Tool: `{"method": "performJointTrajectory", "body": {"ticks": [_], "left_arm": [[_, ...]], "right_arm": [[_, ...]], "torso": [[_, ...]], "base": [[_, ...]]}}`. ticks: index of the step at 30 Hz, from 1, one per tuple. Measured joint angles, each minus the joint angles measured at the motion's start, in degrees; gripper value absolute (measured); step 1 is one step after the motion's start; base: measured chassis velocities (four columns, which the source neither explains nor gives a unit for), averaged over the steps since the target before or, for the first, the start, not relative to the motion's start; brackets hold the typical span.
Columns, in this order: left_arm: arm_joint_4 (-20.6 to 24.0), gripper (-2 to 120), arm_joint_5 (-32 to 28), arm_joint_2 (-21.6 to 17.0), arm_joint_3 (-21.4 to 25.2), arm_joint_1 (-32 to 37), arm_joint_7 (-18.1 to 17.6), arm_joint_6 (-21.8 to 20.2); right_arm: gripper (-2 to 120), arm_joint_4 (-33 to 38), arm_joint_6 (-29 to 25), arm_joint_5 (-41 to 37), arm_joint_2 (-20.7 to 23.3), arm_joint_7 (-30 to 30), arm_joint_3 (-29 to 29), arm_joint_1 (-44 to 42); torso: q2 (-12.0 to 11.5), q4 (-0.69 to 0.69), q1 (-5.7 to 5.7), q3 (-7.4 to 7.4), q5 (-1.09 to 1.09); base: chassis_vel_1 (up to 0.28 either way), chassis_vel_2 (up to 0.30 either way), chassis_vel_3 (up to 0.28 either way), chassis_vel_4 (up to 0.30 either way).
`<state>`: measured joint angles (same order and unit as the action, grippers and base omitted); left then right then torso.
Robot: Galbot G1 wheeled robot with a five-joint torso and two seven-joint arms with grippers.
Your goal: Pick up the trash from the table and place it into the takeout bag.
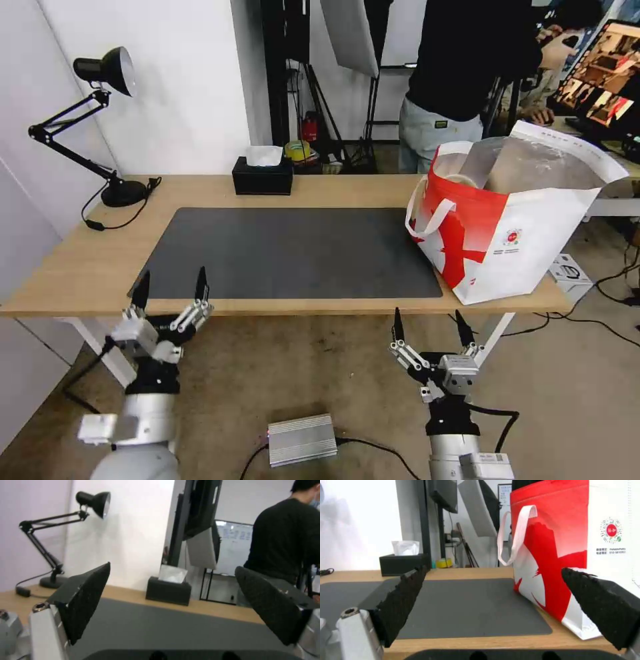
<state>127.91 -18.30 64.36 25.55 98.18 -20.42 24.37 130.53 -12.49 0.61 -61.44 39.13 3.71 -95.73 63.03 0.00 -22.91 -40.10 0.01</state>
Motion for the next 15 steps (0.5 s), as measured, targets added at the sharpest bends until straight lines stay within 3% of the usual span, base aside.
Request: {"method": "performJointTrajectory", "body": {"ticks": [6, 15], "left_arm": [[-1.8, 100, -1.1, 1.6, -1.5, 1.6, 3.2, 1.3], [-4.5, 100, 2.9, 3.6, -3.4, 2.2, 3.5, 2.2]], "right_arm": [[100, 0.0, 0.0, 0.0, 0.0, 0.0, 0.0, 0.0], [100, 0.0, 0.0, 0.0, 0.0, 0.0, 0.0, 0.0]], "torso": [[0.0, -0.01, 0.00, 0.00, 0.00], [0.0, -0.01, -0.01, -0.01, 0.00]], "base": [[0.000, 0.000, 0.000, 0.000], [0.000, 0.000, 0.000, 0.000]]}}
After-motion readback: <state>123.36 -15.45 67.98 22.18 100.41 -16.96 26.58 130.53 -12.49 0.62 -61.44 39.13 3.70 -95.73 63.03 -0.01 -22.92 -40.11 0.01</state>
